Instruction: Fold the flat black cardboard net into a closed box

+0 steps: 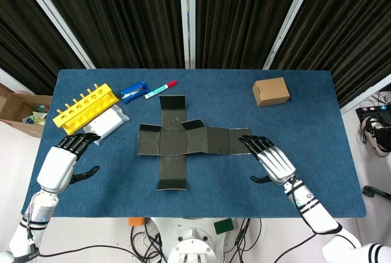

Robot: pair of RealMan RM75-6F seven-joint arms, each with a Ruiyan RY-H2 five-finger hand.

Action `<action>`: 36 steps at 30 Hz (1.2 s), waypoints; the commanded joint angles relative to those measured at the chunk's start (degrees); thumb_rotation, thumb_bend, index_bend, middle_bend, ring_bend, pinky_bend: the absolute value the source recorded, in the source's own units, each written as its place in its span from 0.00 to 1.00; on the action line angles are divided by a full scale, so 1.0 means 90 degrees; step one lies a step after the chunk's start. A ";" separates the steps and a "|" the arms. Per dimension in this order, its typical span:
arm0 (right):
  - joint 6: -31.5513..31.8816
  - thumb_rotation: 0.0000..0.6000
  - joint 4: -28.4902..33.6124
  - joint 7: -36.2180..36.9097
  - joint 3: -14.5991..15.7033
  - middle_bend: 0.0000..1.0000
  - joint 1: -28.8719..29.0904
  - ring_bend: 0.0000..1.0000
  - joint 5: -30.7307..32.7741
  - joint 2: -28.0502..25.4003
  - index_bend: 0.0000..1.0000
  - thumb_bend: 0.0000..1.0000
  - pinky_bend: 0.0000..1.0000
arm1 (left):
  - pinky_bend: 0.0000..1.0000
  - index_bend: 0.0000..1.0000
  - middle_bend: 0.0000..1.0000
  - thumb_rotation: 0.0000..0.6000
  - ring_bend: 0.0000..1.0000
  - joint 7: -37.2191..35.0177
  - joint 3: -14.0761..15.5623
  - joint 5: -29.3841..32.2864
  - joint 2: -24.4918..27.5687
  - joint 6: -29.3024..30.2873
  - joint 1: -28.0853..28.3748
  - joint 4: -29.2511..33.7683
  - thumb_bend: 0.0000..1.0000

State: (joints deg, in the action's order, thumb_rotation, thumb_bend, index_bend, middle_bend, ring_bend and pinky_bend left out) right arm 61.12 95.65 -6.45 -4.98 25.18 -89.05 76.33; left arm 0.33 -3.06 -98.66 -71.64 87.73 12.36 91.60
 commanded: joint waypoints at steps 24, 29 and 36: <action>-0.0087 1.00 -0.0211 -0.5609 -0.1910 0.12 0.2909 0.75 0.7863 0.2504 0.00 0.07 1.00 | 0.30 0.24 0.25 1.00 0.25 -0.0011 0.0206 0.0199 -0.0052 -0.0224 0.0041 -0.0270 0.12; -0.0015 1.00 -0.0679 -0.5790 -0.2097 0.12 0.3452 0.75 0.8714 0.2698 0.00 0.09 1.00 | 0.30 0.24 0.25 1.00 0.25 -0.0077 0.0232 0.0215 -0.0054 -0.0234 0.0045 -0.0316 0.12; 0.0005 1.00 -0.1074 -0.5844 -0.2088 0.12 0.3816 0.75 0.9171 0.2784 0.00 0.10 1.00 | 0.30 0.24 0.25 1.00 0.25 -0.0138 0.0294 0.0230 -0.0074 -0.0249 0.0027 -0.0381 0.12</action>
State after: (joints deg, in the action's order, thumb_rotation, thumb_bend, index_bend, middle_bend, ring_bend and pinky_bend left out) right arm 61.19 86.11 -59.04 -23.80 59.39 -6.65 101.29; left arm -0.89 -0.42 -96.60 -72.30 85.50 12.61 88.19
